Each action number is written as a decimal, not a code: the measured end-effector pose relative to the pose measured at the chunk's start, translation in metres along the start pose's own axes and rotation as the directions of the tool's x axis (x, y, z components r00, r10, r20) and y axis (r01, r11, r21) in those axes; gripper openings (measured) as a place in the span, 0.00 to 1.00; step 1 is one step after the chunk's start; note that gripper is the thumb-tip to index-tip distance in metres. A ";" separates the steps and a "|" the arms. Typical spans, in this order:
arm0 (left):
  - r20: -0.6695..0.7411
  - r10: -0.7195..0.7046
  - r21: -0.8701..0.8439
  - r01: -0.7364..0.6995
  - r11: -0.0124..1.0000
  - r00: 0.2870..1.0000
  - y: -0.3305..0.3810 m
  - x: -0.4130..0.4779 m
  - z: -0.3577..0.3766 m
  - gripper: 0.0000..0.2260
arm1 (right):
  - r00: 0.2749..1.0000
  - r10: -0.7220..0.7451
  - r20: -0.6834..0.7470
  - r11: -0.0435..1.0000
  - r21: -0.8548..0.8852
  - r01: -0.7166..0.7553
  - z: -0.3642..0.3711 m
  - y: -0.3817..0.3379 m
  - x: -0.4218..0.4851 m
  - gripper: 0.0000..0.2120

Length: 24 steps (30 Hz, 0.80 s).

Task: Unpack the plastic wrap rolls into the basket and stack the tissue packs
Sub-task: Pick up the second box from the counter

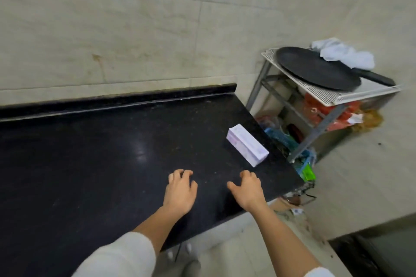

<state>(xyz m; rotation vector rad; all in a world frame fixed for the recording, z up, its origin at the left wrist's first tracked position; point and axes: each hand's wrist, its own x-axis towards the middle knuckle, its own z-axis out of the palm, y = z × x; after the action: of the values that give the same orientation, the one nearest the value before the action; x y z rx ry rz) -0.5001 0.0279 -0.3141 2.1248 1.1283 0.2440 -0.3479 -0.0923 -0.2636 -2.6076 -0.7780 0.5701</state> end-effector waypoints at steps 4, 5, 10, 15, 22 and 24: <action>-0.057 0.064 0.070 -0.059 0.996 0.996 0.033 0.050 0.039 0.18 | 0.997 -0.045 -0.067 0.997 -0.064 0.041 -0.036 0.025 0.060 0.26; -0.066 0.067 0.096 -0.061 0.994 0.996 0.040 0.063 0.048 0.19 | 0.994 -0.060 -0.087 0.995 -0.085 0.052 -0.044 0.029 0.075 0.27; -0.052 -0.035 0.220 0.046 0.974 0.998 0.057 0.104 0.086 0.25 | 0.993 -0.101 -0.059 0.988 -0.124 0.093 -0.067 0.046 0.140 0.35; -0.088 -0.130 0.336 0.153 0.929 0.988 0.052 0.112 0.107 0.27 | 0.987 -0.140 0.081 0.979 -0.139 0.150 -0.058 0.046 0.177 0.41; -0.084 -0.170 0.410 0.189 0.892 0.982 0.053 0.111 0.110 0.27 | 0.955 -0.254 0.150 0.953 -0.128 0.274 -0.041 0.034 0.202 0.35; -0.051 -0.194 0.398 0.198 0.896 0.980 0.054 0.112 0.108 0.27 | 0.952 -0.260 0.158 0.951 -0.129 0.281 -0.038 0.033 0.204 0.32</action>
<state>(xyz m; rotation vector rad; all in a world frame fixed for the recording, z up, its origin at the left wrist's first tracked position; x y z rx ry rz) -0.3476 0.0425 -0.3744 2.3366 1.4915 -0.0816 -0.1598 -0.0079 -0.3016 -2.5495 -1.2467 0.6371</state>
